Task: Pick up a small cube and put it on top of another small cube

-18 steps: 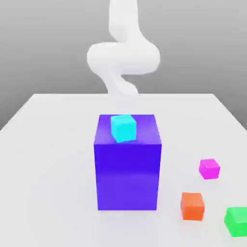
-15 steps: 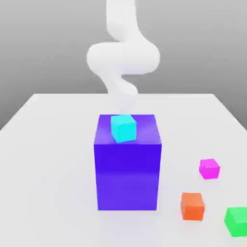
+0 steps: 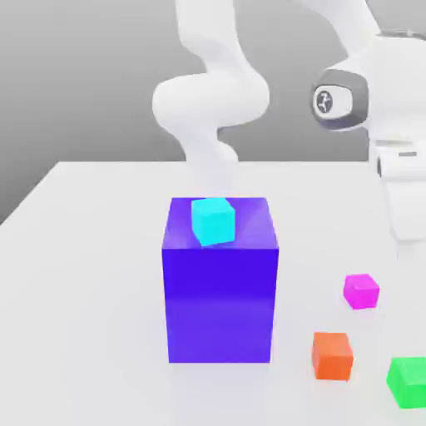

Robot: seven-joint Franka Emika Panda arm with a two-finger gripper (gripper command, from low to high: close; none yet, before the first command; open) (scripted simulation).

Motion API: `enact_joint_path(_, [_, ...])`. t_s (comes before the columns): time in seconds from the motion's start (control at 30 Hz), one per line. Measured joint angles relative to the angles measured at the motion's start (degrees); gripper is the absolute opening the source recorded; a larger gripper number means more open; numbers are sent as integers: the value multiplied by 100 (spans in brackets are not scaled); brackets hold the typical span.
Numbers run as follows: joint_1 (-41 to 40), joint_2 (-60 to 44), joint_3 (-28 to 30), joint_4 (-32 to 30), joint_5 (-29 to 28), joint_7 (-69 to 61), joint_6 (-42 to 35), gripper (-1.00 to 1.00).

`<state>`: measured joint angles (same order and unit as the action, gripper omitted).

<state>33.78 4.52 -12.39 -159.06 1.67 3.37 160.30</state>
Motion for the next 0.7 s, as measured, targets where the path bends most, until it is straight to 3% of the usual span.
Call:
enact_joint_path(0.1, [467, -618, -137, -302, -352, -239, 430, 0])
enact_joint_path(0.3, [1123, -1866, 781, -132, -1204, 298, 1408, 0])
enact_joint_path(0.33, [1254, -2042, 922, -98, -1253, 338, 1554, -100])
enact_joint_path(0.57, [1281, -2071, 955, -92, -1286, 364, 1571, -100])
enact_joint_path(0.7, [975, -1381, 541, -234, -841, 24, 1019, -100])
